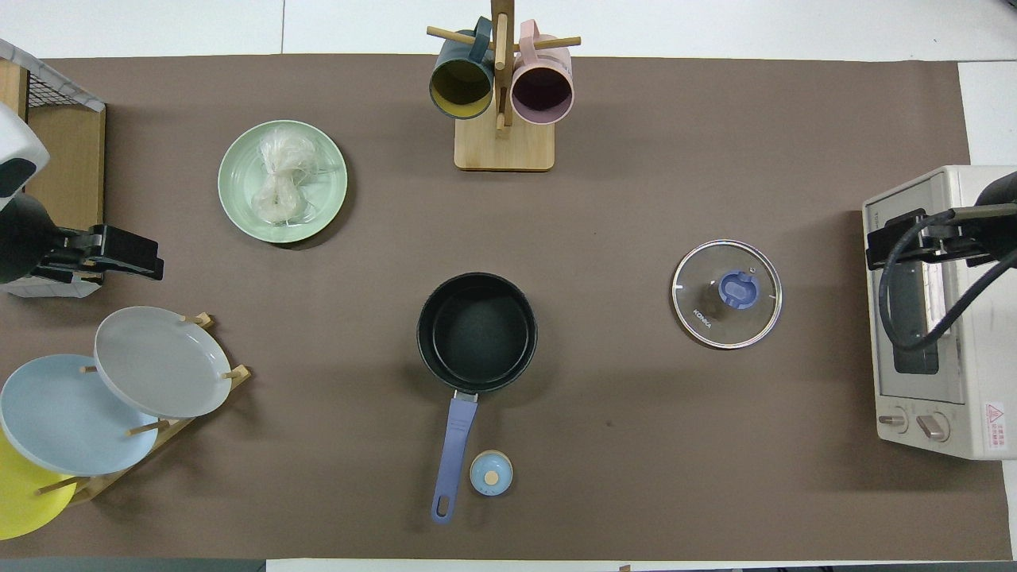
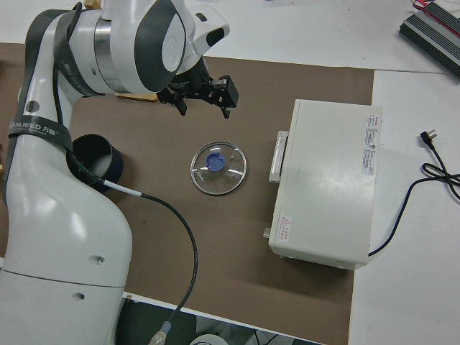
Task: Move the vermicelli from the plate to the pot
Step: 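Reach the left gripper toward the vermicelli on the green plate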
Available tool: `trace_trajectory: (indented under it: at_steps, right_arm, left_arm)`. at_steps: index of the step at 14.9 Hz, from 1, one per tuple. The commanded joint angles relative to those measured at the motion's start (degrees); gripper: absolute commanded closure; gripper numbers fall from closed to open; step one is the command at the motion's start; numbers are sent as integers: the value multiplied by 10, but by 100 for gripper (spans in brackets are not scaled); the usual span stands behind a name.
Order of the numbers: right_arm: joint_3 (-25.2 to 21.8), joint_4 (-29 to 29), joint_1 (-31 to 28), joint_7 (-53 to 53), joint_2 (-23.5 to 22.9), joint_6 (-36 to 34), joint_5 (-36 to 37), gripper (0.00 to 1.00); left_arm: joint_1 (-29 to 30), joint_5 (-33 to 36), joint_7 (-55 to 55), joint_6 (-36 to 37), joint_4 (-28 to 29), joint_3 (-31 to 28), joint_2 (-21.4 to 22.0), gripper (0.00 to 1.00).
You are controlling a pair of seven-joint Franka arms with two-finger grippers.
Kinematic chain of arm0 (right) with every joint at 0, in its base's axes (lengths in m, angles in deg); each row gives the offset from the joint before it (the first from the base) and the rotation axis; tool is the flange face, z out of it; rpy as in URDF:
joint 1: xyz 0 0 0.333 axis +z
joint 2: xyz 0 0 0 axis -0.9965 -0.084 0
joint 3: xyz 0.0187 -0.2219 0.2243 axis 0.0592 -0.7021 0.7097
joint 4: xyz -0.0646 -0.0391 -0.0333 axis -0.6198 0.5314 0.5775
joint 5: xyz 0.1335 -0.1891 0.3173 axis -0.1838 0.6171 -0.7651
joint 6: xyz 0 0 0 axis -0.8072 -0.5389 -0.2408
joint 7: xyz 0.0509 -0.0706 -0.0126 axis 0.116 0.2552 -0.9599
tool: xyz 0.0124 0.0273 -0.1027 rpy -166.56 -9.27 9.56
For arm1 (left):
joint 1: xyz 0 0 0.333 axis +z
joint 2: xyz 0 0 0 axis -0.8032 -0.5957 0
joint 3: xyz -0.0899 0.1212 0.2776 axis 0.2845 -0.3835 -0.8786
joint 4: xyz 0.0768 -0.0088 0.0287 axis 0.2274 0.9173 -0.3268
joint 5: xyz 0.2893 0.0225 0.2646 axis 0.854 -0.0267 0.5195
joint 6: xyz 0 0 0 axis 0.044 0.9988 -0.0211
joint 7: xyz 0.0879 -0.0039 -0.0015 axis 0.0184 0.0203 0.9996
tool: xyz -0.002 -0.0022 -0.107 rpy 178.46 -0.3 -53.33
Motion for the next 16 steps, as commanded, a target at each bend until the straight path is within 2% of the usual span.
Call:
trace_trajectory:
  at_steps: [1,5,12,16]
  right_arm:
    - [-1,4,-4,-12,1,0,-12,0]
    - [-1,4,-4,-12,1,0,-12,0]
    - [-2,-1,-4,-10,2,4,-12,0]
    - [-2,-17,-4,-10,3,25,-14,0]
  left_arm:
    - [-6,-8,5,-33,0,2,-25,0]
    - [-17,-3,-9,-68,-25,5,-102,0]
    - [-19,14,-92,-184,-63,4,-228,0]
    - [-19,24,-109,-211,-129,5,-314,0]
